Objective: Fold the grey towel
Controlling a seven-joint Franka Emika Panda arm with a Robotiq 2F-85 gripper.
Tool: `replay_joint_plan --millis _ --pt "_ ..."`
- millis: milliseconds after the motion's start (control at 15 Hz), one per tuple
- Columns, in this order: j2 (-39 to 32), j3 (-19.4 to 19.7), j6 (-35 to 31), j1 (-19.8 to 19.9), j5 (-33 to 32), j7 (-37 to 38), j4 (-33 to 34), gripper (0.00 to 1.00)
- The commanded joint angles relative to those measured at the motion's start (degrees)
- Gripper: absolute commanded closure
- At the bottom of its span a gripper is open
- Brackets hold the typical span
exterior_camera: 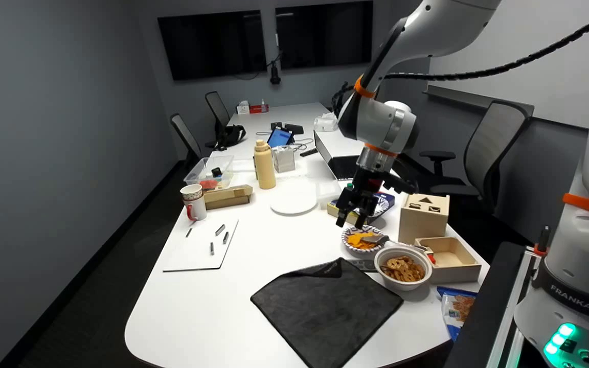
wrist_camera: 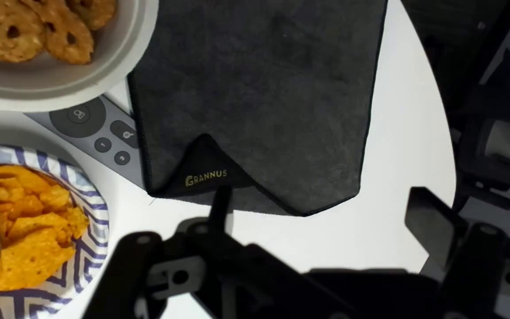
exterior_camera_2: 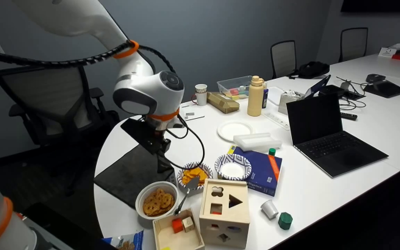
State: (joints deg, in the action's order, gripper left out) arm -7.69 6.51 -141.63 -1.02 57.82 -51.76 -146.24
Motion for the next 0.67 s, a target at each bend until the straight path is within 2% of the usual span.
replay_joint_plan --millis 0,67,267,467,533,600 --pt "-7.47 -4.19 -5.63 2.69 15.21 -8.23 2.03 0.00" --pt "-9.96 -3.80 -6.60 1.70 20.25 -11.17 3.18 0.00" --pt "-15.43 -4.95 -6.27 1.70 29.23 -17.42 6.66 0.00" --pt "-19.14 -5.15 -7.29 1.21 33.76 -18.72 9.25 0.00" --pt "-16.45 -4.24 -5.56 0.89 29.97 -16.25 6.84 0.00" --pt "-17.65 -4.22 -5.57 0.79 30.93 -16.75 7.70 0.00"
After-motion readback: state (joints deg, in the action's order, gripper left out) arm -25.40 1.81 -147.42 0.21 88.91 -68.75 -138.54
